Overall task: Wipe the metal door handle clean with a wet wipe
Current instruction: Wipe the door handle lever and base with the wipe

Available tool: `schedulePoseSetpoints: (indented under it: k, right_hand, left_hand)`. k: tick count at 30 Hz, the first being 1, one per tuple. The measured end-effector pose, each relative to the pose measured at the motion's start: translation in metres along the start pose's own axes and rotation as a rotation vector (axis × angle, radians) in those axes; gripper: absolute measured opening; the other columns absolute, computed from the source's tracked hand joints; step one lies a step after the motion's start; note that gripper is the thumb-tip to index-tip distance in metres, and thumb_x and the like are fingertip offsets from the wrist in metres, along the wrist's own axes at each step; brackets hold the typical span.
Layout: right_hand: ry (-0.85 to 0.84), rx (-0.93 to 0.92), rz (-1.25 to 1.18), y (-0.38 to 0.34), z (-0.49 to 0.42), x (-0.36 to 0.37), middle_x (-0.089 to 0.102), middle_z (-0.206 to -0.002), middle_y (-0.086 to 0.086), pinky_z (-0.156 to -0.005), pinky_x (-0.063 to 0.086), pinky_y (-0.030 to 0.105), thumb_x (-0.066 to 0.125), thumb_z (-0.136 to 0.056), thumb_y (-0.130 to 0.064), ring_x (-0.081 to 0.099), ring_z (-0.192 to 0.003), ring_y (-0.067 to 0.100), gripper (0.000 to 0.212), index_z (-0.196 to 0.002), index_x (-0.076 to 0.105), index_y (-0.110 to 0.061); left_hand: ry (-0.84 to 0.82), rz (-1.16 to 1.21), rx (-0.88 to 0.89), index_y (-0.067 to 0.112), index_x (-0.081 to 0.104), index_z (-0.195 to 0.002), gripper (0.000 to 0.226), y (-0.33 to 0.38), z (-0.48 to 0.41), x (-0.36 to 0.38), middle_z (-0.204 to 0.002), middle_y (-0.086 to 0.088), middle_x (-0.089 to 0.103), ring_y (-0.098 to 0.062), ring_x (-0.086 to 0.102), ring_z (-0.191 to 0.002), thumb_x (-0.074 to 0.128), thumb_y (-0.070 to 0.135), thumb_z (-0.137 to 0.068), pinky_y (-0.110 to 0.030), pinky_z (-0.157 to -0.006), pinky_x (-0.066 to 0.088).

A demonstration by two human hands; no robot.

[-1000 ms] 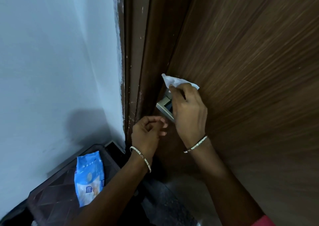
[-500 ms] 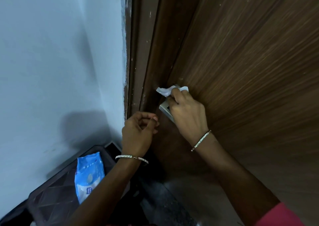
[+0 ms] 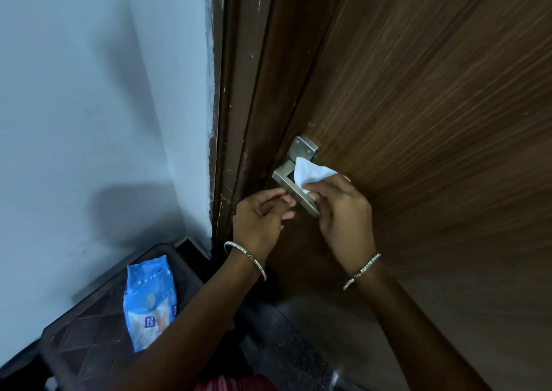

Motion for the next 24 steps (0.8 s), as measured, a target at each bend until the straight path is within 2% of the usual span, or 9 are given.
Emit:
schedulePoseSetpoints:
  k: [2,3,6,10,14,16,18,19,24]
  right_hand:
    - [0.110,0.131,-0.250,0.003,0.008,-0.002,0.071,-0.107,0.001,-0.089,0.050,0.014,0.065,-0.090,0.003,0.065,-0.098,0.003,0.026,-0.110,0.075,-0.011]
    - [0.127,0.201,-0.334,0.005,0.011,-0.001,0.071,-0.107,-0.001,-0.090,0.048,0.011,0.064,-0.091,0.003,0.063,-0.098,0.000,0.027,-0.110,0.075,-0.011]
    - [0.154,0.319,-0.464,0.004,0.021,0.003,0.070,-0.106,-0.002,-0.095,0.052,0.022,0.062,-0.092,0.005,0.066,-0.102,0.003,0.028,-0.107,0.078,-0.013]
    - [0.122,0.305,-0.404,0.006,0.028,-0.004,0.069,-0.102,-0.002,-0.095,0.048,0.018,0.063,-0.091,0.002,0.064,-0.101,0.004,0.026,-0.097,0.079,-0.018]
    - [0.027,0.277,-0.350,0.001,0.026,-0.001,0.068,-0.106,-0.006,-0.087,0.042,0.004,0.065,-0.092,-0.005,0.063,-0.101,0.004,0.016,-0.098,0.075,-0.017]
    - [-0.028,0.290,-0.370,-0.006,0.018,0.006,0.072,-0.105,-0.009,-0.080,0.049,0.010,0.064,-0.094,-0.011,0.067,-0.097,0.007,0.013,-0.103,0.071,-0.017]
    - [-0.057,0.328,-0.388,-0.013,0.004,0.013,0.076,-0.109,-0.005,-0.085,0.055,0.030,0.064,-0.095,-0.016,0.071,-0.100,0.014,0.017,-0.111,0.066,-0.019]
    - [-0.066,0.343,-0.385,-0.016,-0.004,0.015,0.077,-0.109,-0.002,-0.086,0.056,0.035,0.065,-0.094,-0.019,0.072,-0.101,0.019,0.021,-0.115,0.063,-0.021]
    - [-0.050,0.357,-0.243,-0.023,-0.018,0.021,0.077,-0.107,-0.002,-0.085,0.054,0.035,0.069,-0.091,-0.026,0.071,-0.101,0.023,0.021,-0.112,0.065,-0.026]
  left_hand:
    - [0.009,-0.009,0.030,0.011,0.071,-0.112,0.020,0.002,0.002,-0.003,-0.086,-0.004,0.076,-0.001,0.072,-0.066,0.064,0.008,-0.093,-0.013,-0.055,0.050]
    - [0.024,-0.026,0.050,0.011,0.071,-0.110,0.019,0.003,0.002,-0.005,-0.086,-0.005,0.077,-0.001,0.072,-0.066,0.064,0.008,-0.093,-0.010,-0.054,0.049]
    - [0.057,-0.117,0.093,0.015,0.072,-0.107,0.017,0.005,0.002,-0.012,-0.086,-0.006,0.078,-0.007,0.074,-0.068,0.068,0.010,-0.091,-0.014,-0.058,0.048]
    - [0.050,-0.139,0.058,0.016,0.071,-0.109,0.017,0.004,0.000,-0.014,-0.089,-0.005,0.078,-0.010,0.074,-0.069,0.067,0.014,-0.092,-0.020,-0.062,0.051]
    - [-0.012,-0.099,0.004,0.005,0.067,-0.119,0.023,0.004,-0.001,-0.008,-0.098,-0.013,0.075,-0.009,0.071,-0.070,0.059,0.007,-0.096,-0.009,-0.052,0.048]
    - [-0.028,-0.105,0.019,0.003,0.066,-0.120,0.024,0.005,0.000,-0.008,-0.102,-0.015,0.074,-0.014,0.071,-0.077,0.055,0.006,-0.098,-0.008,-0.052,0.048]
    - [-0.023,-0.121,0.028,0.004,0.066,-0.119,0.023,0.005,0.000,-0.009,-0.102,-0.015,0.074,-0.015,0.071,-0.078,0.053,0.006,-0.099,-0.008,-0.052,0.048]
    - [-0.019,-0.126,0.029,0.005,0.067,-0.118,0.023,0.004,-0.001,-0.011,-0.101,-0.015,0.075,-0.015,0.071,-0.077,0.053,0.005,-0.099,-0.009,-0.052,0.048]
    - [-0.006,-0.133,0.010,0.008,0.067,-0.116,0.023,-0.001,-0.001,-0.018,-0.096,-0.010,0.075,-0.010,0.071,-0.070,0.052,0.004,-0.099,-0.012,-0.057,0.051]
Point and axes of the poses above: each hand's wrist, its own z-axis away from the middle knuckle, its own x-axis out of the palm, y = z × x, the point moved 5 cm from there along -z, towards the middle knuckle
